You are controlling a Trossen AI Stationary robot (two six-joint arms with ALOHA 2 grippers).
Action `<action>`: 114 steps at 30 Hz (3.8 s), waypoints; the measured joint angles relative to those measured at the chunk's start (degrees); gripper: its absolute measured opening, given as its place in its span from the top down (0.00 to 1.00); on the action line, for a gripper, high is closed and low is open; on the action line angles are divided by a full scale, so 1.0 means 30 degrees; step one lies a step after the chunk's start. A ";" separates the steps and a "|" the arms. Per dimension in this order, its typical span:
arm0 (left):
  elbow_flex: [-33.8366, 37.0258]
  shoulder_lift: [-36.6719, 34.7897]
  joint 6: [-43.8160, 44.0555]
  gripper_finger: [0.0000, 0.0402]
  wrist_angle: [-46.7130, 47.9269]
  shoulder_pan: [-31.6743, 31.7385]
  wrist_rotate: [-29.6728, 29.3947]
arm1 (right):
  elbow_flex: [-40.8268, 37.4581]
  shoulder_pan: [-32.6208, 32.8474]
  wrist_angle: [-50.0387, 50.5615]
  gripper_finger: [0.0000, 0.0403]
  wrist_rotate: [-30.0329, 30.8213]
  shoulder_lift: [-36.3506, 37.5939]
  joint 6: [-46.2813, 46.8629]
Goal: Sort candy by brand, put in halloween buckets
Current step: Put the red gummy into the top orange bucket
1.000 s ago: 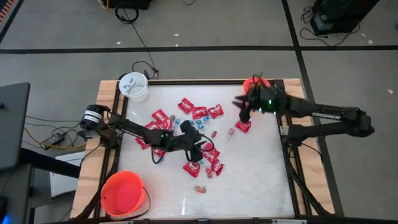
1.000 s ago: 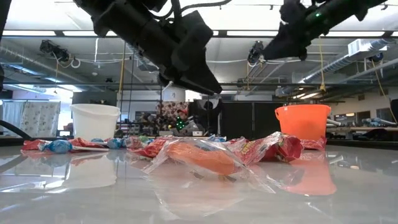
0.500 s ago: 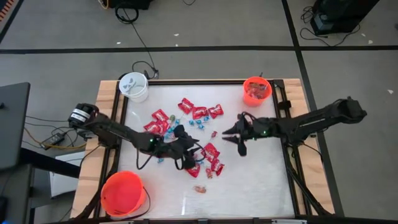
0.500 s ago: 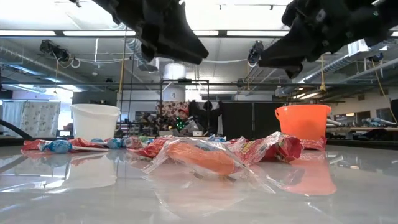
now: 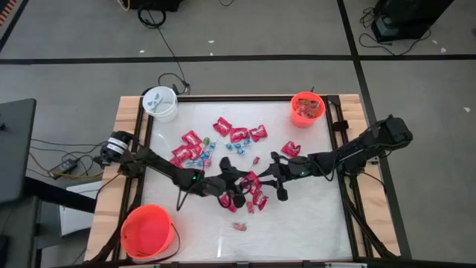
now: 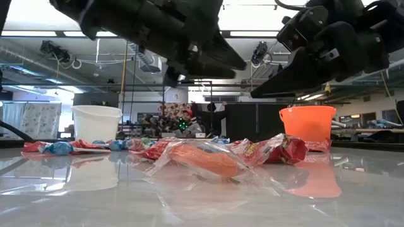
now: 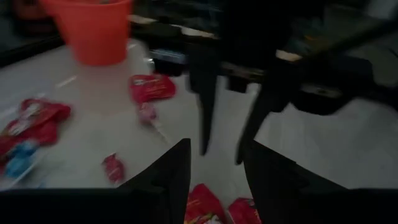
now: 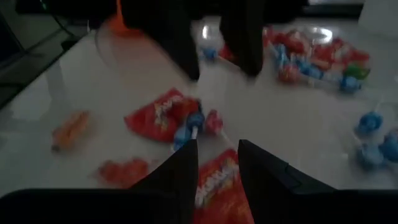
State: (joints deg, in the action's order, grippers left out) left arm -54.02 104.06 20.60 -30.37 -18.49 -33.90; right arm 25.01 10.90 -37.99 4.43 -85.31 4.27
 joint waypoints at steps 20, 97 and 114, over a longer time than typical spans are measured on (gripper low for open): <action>-0.0023 0.0790 -0.1309 0.70 0.1958 0.0089 0.7027 | 0.0853 0.0630 0.5936 0.69 0.0034 0.3822 0.5716; -0.0030 -0.7662 -0.7703 0.97 0.2434 0.2911 0.4388 | 0.3934 0.2058 -0.0985 0.56 0.7548 0.4035 -0.6536; -0.0030 -0.7334 -0.7632 0.97 0.1795 0.2825 0.6867 | 0.3920 0.1675 -0.4249 0.61 0.6426 0.2088 -0.7269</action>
State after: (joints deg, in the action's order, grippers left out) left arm -54.11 82.06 -2.29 -24.99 -10.01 -13.29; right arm 36.77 15.92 -50.73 23.70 -79.05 -17.54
